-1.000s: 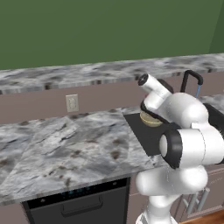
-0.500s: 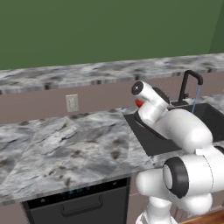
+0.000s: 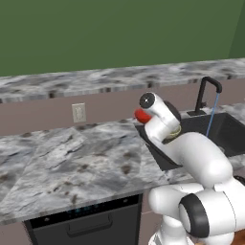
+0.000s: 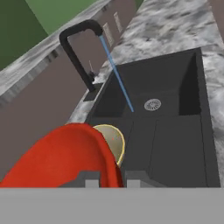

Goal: Rinse each bowl for a few seconds and place them down in the sink or on the counter.

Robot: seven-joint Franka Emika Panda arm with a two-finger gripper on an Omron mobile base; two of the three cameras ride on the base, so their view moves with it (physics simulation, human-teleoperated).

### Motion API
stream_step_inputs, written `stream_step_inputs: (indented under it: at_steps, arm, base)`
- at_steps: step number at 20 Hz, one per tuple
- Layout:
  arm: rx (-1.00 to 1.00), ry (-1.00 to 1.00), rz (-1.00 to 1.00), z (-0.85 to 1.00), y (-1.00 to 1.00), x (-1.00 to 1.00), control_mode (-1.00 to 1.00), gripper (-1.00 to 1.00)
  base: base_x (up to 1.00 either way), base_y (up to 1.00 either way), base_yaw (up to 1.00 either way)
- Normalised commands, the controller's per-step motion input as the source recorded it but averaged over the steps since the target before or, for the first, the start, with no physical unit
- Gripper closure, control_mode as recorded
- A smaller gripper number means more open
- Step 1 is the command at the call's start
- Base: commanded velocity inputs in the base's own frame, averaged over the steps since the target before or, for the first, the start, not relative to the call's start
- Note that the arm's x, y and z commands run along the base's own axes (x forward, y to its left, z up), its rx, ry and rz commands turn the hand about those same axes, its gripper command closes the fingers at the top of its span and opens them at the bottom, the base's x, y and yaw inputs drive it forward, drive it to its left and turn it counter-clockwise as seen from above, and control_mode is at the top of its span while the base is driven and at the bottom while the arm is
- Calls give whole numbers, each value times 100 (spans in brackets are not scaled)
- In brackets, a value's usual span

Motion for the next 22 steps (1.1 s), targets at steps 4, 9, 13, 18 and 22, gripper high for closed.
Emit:
stream_step_inputs:
  at_steps: [4,9,13,18,22]
  arm:
    - [12,12,18,15,38,3,-100,100]
    - [15,15,18,6,29,5,-100,100]
    - [9,5,18,0,33,0,-100,100]
    - [0,0,16,-4,33,0,-100,100]
    - [-4,-3,13,-13,29,0,-100,100]
  base:
    - [0,0,0]
    - [0,0,0]
    - [0,0,0]
    - [0,0,0]
    - [0,0,0]
